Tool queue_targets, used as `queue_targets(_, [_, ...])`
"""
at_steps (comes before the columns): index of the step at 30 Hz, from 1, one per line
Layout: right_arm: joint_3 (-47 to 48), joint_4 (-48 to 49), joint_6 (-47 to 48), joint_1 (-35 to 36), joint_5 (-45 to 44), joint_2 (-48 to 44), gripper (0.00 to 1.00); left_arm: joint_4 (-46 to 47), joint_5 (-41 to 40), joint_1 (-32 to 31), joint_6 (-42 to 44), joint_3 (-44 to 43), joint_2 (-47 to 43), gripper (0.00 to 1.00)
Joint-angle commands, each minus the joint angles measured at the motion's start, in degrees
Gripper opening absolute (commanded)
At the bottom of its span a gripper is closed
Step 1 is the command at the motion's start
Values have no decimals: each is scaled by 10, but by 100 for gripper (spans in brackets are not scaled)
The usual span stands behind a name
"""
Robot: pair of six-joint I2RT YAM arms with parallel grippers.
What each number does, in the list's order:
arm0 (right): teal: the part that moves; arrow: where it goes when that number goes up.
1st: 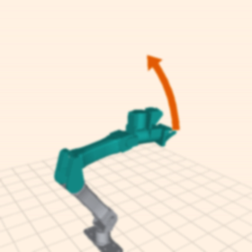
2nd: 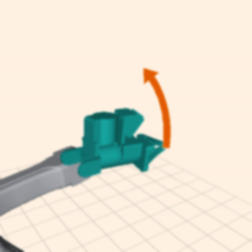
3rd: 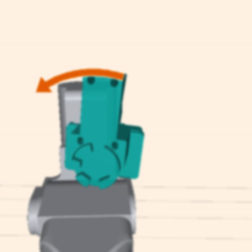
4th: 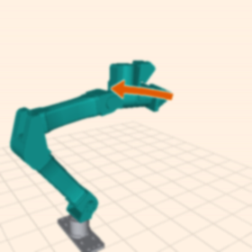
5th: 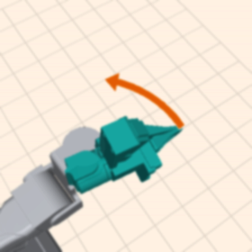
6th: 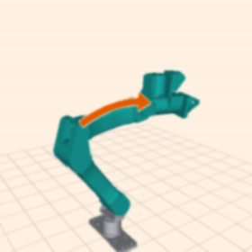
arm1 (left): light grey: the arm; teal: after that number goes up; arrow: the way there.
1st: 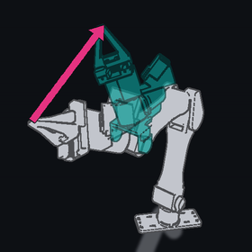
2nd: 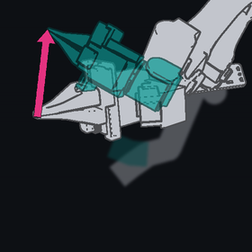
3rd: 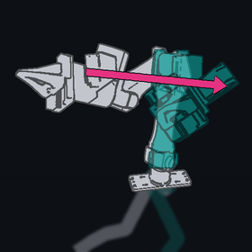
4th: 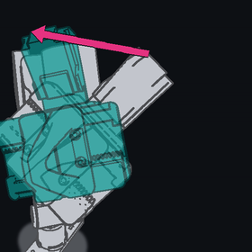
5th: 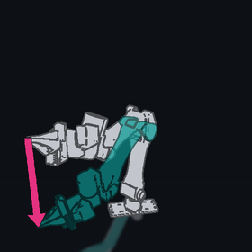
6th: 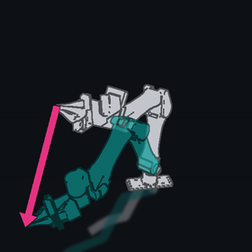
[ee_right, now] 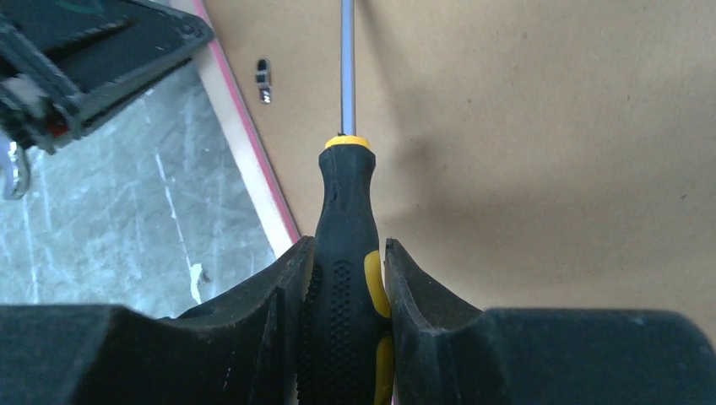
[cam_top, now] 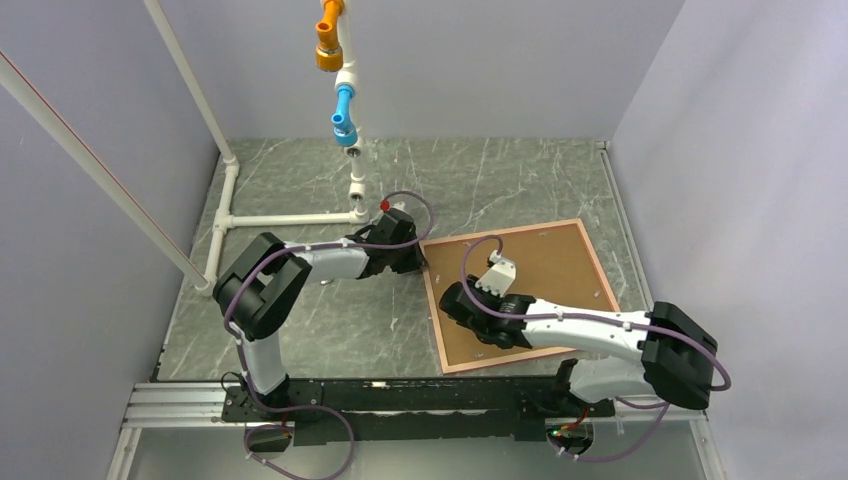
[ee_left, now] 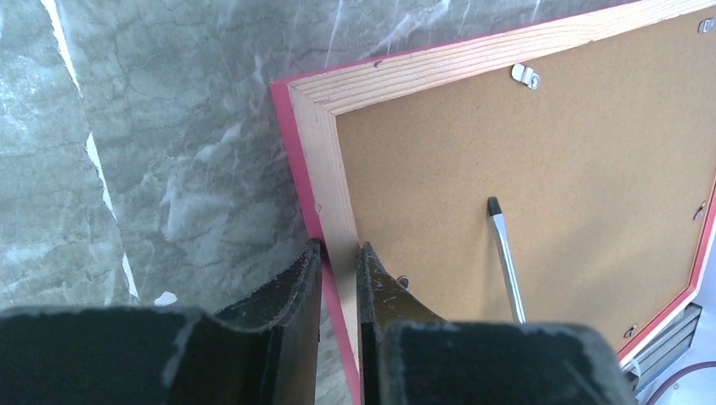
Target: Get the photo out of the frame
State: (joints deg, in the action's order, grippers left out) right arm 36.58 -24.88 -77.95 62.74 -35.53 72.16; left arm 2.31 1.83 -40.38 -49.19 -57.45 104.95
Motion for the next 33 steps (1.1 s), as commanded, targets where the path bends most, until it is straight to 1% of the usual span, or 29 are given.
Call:
queue_targets(1, [35, 22, 90, 3, -45, -67, 0, -115, 32, -16, 34, -4, 6, 0])
queue_targets(2, [34, 38, 129, 2, -42, -84, 0, -124, 33, -16, 47, -14, 2, 3])
queue_targets(3, [36, 42, 173, 1, -39, -98, 0, -132, 32, -16, 56, -25, -3, 8])
queue_targets(7, [46, 29, 267, 0, -20, -134, 0, -149, 31, -12, 92, -48, -46, 34])
queue_targets(9, [36, 31, 296, 0, 1, -158, 0, -152, 42, -4, 107, -52, -75, 39])
queue_targets(12, [1, 49, 322, 1, 43, -189, 0, -160, 54, 13, 121, -36, -132, 49])
queue_targets(16, [-62, 138, 355, 2, 123, -215, 0, -168, 73, 45, 133, 11, -232, 55])
queue_targets(19, [-80, 207, 375, 6, 164, -207, 0, -196, 71, 62, 151, 49, -313, 58])
queue_targets(21, [-67, 235, 383, 13, 169, -184, 0, -231, 45, 69, 168, 66, -381, 61])
queue_targets(24, [-28, 269, 394, 23, 169, -119, 0, -296, 6, 73, 185, 82, -464, 65])
queue_targets(27, [34, 291, 397, 35, 169, -13, 0, -351, -16, 76, 196, 91, -542, 68])
queue_targets(31, [124, 289, 373, 53, 146, 118, 0, -421, -56, 79, 201, 93, -637, 70])
queue_targets(33, [150, 325, 375, 71, 133, 171, 0, -458, -76, 79, 202, 86, -680, 72])
